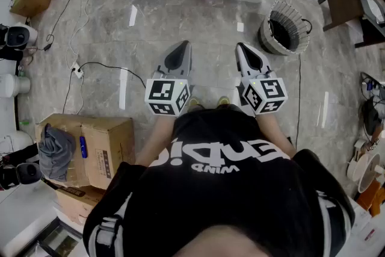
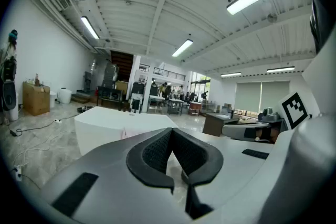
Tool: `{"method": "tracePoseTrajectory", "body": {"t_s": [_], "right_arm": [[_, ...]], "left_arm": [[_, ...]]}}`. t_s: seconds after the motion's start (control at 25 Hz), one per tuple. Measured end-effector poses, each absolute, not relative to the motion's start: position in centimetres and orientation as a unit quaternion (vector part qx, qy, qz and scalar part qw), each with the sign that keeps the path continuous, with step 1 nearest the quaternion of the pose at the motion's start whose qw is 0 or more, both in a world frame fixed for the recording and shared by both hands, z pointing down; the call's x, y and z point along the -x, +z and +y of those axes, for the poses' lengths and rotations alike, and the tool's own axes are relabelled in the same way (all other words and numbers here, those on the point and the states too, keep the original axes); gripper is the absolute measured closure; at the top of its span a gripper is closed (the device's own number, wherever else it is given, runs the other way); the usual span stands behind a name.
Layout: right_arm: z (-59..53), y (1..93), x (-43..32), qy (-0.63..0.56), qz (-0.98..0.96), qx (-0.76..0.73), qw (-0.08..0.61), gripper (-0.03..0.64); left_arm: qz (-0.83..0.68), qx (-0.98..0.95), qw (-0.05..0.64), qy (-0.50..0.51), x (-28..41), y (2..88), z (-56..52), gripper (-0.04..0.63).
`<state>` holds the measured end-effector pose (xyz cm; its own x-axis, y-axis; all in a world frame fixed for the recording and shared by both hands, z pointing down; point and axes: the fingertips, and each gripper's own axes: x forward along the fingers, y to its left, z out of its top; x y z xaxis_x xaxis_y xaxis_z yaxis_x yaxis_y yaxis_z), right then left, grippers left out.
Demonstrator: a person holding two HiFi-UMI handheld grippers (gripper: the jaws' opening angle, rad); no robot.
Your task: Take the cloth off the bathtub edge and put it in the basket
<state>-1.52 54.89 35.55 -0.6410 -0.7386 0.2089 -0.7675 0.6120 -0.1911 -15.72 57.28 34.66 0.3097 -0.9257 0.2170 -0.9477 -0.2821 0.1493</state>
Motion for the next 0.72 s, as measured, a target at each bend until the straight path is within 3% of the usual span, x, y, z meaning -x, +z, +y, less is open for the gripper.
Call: {"method": "tracePoseTrajectory", "body": {"t_s": [0.72], "right_arm": [[54.9,38.0,4.6,0.132,-0.879,-0.455,0.057,0.603]], "left_arm": [[-0.564,-0.818,0.108,0.049,20.1,36.4,54.9,0.583]]}}
